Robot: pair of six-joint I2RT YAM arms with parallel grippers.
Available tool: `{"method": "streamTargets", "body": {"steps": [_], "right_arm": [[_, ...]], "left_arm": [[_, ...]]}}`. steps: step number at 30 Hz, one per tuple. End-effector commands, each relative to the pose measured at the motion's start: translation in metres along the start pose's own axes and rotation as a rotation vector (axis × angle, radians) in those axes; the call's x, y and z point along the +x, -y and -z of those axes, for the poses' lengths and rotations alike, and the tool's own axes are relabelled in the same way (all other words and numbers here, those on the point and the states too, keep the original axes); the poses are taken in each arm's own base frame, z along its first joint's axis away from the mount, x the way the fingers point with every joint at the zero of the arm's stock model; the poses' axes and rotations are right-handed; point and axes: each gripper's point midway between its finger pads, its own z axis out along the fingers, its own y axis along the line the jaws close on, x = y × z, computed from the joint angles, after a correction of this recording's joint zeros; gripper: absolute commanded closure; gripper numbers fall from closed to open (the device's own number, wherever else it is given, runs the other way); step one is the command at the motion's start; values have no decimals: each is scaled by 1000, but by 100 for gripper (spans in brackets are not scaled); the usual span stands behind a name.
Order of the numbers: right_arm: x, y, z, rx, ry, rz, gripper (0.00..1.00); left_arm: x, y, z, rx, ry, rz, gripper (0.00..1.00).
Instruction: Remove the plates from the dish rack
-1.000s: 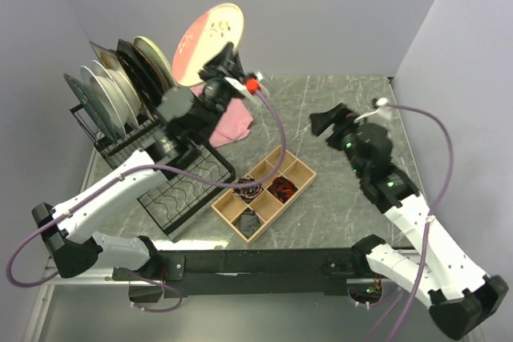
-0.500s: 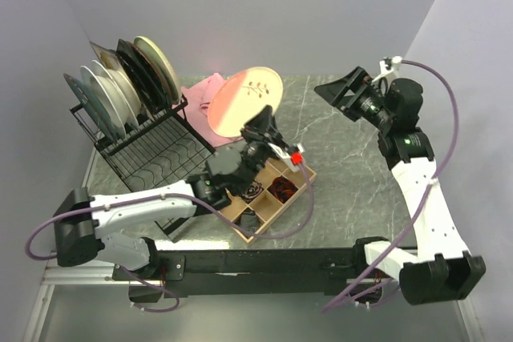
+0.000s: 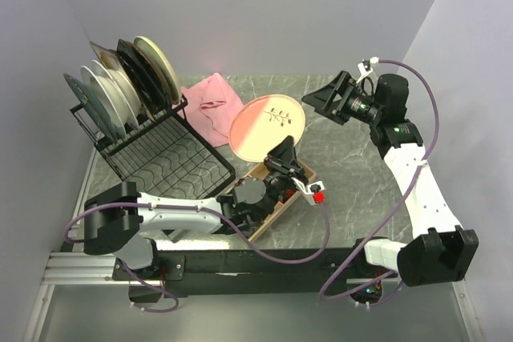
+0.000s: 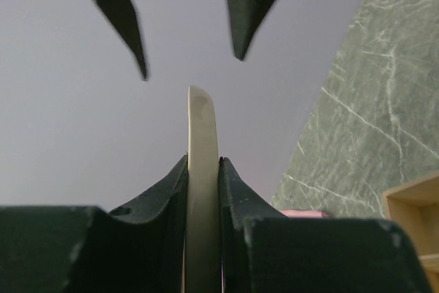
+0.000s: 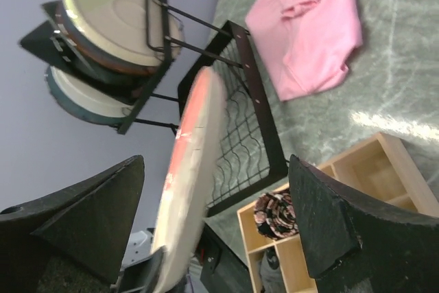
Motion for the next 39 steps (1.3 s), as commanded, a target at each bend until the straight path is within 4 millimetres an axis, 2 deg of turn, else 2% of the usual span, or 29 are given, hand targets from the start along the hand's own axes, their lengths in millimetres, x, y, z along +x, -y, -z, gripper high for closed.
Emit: {"method": "streamTargets", "body": {"steps": [1, 3, 9, 10, 17, 23, 25, 27, 30, 34, 36, 39], "right_arm": [[6, 27, -6, 69, -11, 6, 9], [11, 38, -8, 98, -18, 1, 9], [22, 28, -19, -18, -82, -10, 10], [21, 30, -20, -11, -78, -15, 11], [10, 35, -16, 56, -11, -18, 11], [2, 12, -8, 22, -7, 37, 11], [6, 9, -5, 5, -20, 50, 10], [9, 17, -5, 25, -4, 40, 10], [13, 18, -6, 13, -22, 44, 11], [27, 5, -4, -48, -75, 71, 15], [33, 9, -5, -8, -79, 111, 16], [52, 17, -7, 35, -134, 124, 17]], "left_arm": [[-16, -61, 9, -228, 61, 66, 99], [-17, -57, 12, -232, 71, 48, 99], [-21, -37, 9, -216, 86, -3, 99], [-20, -31, 8, -207, 81, -29, 99], [-20, -25, 8, -198, 95, -9, 99], [-19, -20, 6, -178, 97, -21, 99], [-18, -18, 5, -171, 94, -25, 99], [-15, -14, 5, -164, 88, -33, 99], [-14, -13, 4, -162, 86, -29, 99], [-14, -6, 1, -149, 84, -34, 99], [-15, -6, 1, -155, 83, -38, 99], [-17, -2, -1, -148, 89, -46, 99]]}}
